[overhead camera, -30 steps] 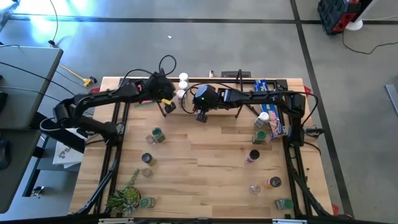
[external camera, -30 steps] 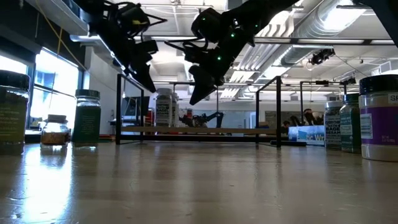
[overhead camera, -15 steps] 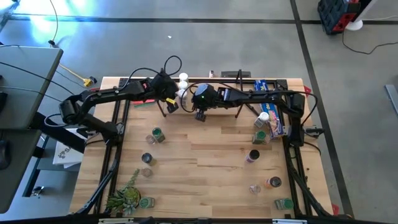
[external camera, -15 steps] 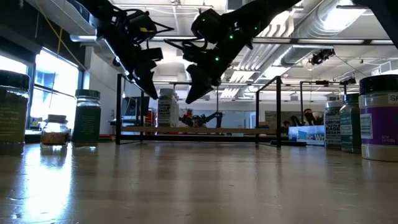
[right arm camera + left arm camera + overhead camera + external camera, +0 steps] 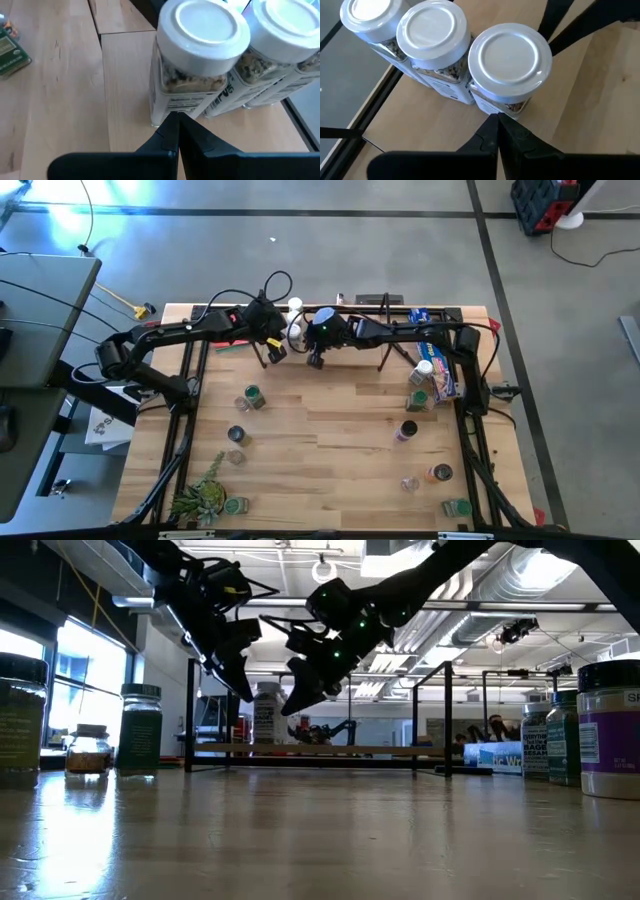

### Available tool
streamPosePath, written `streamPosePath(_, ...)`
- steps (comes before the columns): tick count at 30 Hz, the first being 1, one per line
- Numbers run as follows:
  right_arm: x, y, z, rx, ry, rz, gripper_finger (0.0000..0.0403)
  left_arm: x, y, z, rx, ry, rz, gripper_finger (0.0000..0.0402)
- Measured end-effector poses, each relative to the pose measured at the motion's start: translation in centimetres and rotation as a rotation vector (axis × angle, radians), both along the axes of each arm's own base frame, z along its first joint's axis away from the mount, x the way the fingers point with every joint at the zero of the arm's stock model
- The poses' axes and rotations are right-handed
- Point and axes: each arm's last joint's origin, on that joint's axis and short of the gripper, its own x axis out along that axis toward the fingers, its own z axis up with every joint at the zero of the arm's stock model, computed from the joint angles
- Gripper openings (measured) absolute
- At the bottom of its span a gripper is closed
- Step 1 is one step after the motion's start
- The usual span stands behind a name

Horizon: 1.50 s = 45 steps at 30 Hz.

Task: Shelf spices
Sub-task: Put the bottom white seasoning bottle on the shelf aligned with the other white seasoning bottle

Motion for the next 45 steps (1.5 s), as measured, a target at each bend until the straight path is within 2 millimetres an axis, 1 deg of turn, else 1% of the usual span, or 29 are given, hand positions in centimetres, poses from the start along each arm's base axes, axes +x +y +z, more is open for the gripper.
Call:
streamPosePath(10, 0.1, -0.1, 0.2, -0.015, -0.023, 0.001, 0.0, 0.0, 0.0, 0.0, -0.003, -0.005, 0.006, 0.0001)
streamPosePath(20, 0.1, -0.3, 0.2, -0.052, -0.014, -0.044, 0.0, 0.1, 0.0, 0.0, -0.001, -0.008, 0.007, 0.0)
streamPosePath(28, -0.2, -1.0, 0.2, -0.053, -0.013, -0.059, 0.0, 0.1, 0.1, 0.0, 0.003, -0.013, 0.008, 0.0)
streamPosePath(32, -0.4, -1.0, 0.3, -0.031, -0.006, -0.075, 0.0, -0.2, -0.1, 0.0, -0.001, 0.011, 0.02, 0.0)
streamPosePath(38, -0.3, -0.5, 0.2, 0.05, -0.018, 0.021, 0.0, -0.3, -0.2, -0.1, -0.03, 0.028, 0.014, 0.0)
streamPosePath(45, -0.1, -0.6, 0.5, 0.044, -0.047, 0.028, 0.0, -0.2, -0.1, -0.1, -0.018, 0.015, 0.002, 0.0)
